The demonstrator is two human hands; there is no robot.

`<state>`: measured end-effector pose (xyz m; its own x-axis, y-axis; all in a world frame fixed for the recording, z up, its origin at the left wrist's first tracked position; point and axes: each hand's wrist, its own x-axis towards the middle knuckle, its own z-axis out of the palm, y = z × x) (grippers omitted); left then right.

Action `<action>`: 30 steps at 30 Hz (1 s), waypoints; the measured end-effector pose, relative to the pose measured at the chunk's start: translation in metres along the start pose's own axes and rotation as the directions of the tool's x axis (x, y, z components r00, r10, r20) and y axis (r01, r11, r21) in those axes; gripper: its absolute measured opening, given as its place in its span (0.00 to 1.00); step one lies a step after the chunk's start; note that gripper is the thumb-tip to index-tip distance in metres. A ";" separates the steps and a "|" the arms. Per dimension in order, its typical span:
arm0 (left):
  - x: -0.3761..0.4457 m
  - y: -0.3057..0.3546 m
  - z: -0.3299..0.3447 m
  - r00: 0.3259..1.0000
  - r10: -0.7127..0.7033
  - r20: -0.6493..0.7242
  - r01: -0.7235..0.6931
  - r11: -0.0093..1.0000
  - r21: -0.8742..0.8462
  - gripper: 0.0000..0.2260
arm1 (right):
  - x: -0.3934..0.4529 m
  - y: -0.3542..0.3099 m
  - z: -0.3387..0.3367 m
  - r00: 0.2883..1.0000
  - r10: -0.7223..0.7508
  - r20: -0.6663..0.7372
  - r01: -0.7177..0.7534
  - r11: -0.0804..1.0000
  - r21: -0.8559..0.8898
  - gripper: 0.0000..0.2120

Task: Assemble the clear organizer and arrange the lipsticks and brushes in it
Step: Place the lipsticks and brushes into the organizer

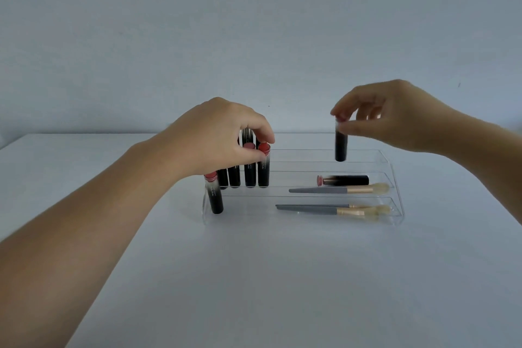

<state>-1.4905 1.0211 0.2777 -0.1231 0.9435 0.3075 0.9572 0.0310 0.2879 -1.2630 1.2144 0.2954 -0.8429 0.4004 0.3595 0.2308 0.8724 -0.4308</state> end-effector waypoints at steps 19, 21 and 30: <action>-0.043 0.020 -0.005 0.960 0.026 -0.278 -0.079 0.980 -0.181 0.18 | -0.007 -0.087 0.059 0.998 -0.001 -0.067 0.042 0.794 0.606 0.15; -0.045 0.020 -0.001 0.955 0.013 -0.295 -0.070 0.980 -0.185 0.18 | -0.006 -0.095 0.065 0.997 -0.012 -0.075 0.054 0.803 0.593 0.16; -0.055 0.006 0.001 0.936 0.002 -0.352 -0.079 0.976 -0.204 0.15 | -0.007 -0.062 0.052 0.998 -0.058 -0.017 0.060 0.983 0.172 0.07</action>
<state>-1.4780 0.9701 0.2621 -0.2057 0.7669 0.6080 0.8903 -0.1113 0.4416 -1.2969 1.1432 0.2759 -0.8466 0.3534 0.3979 0.0924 0.8339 -0.5442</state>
